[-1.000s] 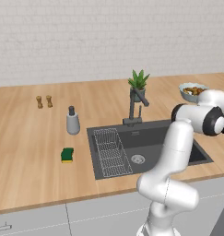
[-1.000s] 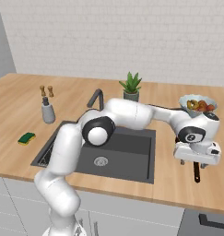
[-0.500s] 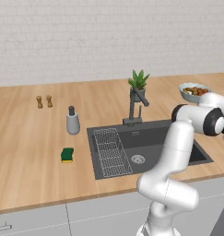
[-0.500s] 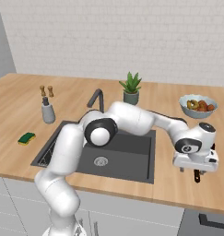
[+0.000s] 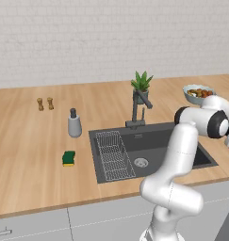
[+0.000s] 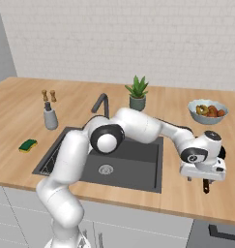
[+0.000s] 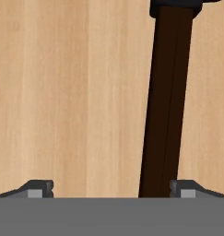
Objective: Pick the pan and sponge and place them into the sink. Then turn on the water.
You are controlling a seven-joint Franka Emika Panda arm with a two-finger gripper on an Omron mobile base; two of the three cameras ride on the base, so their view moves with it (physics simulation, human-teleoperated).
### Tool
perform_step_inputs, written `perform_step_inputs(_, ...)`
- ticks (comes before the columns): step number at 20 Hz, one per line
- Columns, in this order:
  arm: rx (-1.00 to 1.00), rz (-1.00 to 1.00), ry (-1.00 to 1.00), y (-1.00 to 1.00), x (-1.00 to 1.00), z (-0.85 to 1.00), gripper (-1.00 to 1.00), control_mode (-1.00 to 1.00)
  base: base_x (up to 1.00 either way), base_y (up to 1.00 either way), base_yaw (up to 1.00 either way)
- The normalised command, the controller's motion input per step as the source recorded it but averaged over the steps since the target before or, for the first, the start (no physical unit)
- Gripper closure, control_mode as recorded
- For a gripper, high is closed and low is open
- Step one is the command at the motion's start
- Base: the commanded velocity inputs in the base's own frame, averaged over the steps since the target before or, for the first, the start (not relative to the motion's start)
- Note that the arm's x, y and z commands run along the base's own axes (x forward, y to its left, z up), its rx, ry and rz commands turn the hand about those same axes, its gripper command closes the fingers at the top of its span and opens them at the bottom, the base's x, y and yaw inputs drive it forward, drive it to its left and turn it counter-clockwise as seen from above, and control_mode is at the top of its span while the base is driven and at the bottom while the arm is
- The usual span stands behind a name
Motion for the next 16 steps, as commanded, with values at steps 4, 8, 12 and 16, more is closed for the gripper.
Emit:
perform_step_inputs(4,0.00,0.00,0.00,-0.16,0.07,0.00,-1.00,-1.00,0.00,0.00,0.00)
perform_step_inputs(8,0.00,0.00,0.00,-0.26,0.04,0.00,-1.00,-1.00,0.00,0.00,0.00)
perform_step_inputs(12,0.00,0.00,0.00,-0.20,0.03,-0.02,-1.00,-1.00,0.00,0.00,0.00)
perform_step_inputs(16,0.00,0.00,0.00,-0.08,0.00,-0.15,-1.00,-1.00,0.00,0.00,0.00)
